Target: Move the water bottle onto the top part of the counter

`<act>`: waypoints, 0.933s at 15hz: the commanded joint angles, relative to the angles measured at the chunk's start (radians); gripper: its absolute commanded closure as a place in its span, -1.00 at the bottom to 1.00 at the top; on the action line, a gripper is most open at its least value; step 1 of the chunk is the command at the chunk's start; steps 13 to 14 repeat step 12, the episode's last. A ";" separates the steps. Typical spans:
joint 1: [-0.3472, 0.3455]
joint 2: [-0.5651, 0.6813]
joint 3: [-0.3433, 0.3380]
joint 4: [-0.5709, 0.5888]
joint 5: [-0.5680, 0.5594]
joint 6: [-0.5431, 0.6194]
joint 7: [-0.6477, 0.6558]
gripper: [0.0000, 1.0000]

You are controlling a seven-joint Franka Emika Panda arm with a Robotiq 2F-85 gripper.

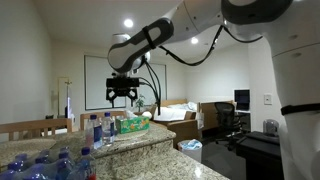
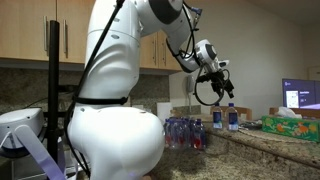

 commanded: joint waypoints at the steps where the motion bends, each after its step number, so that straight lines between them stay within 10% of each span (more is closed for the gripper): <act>1: -0.064 -0.169 0.039 -0.252 0.082 -0.015 -0.063 -1.00; 5: -0.120 -0.304 0.032 -0.493 0.164 -0.010 -0.233 -1.00; 6: -0.124 -0.199 0.065 -0.356 0.120 -0.018 -0.140 -1.00; 14: -0.153 -0.283 0.068 -0.470 0.146 -0.018 -0.201 -1.00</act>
